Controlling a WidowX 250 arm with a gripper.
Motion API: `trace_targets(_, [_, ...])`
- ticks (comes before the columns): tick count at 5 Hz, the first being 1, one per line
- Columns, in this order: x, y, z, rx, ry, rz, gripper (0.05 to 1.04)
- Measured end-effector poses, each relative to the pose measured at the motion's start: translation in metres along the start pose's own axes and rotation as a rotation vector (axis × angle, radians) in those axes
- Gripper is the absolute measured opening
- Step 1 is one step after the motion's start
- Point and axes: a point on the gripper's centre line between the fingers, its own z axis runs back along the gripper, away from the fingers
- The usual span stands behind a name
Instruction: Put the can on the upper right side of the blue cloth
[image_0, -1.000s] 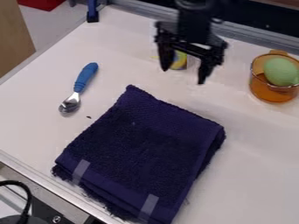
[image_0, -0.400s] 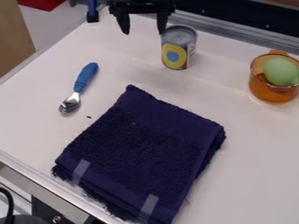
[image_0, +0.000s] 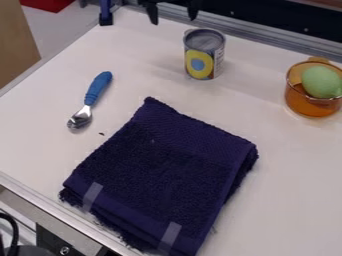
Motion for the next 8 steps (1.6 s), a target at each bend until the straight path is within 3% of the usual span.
trace_targets(2, [0.016, -0.022, -0.012, 0.016, 0.016, 0.042, 0.997])
trace_targets(3, [0.020, -0.022, -0.017, 0.021, -0.039, 0.043, 0.997])
trace_targets(4, [0.020, -0.019, -0.022, 0.043, -0.047, 0.044, 0.997])
trace_targets(5, [0.006, -0.018, -0.041, 0.081, -0.001, 0.023, 0.997])
trace_targets(7, [-0.006, -0.030, -0.045, 0.101, 0.008, 0.057, 0.997])
trace_targets(8, [-0.017, -0.034, -0.046, 0.116, 0.057, 0.102, 0.997])
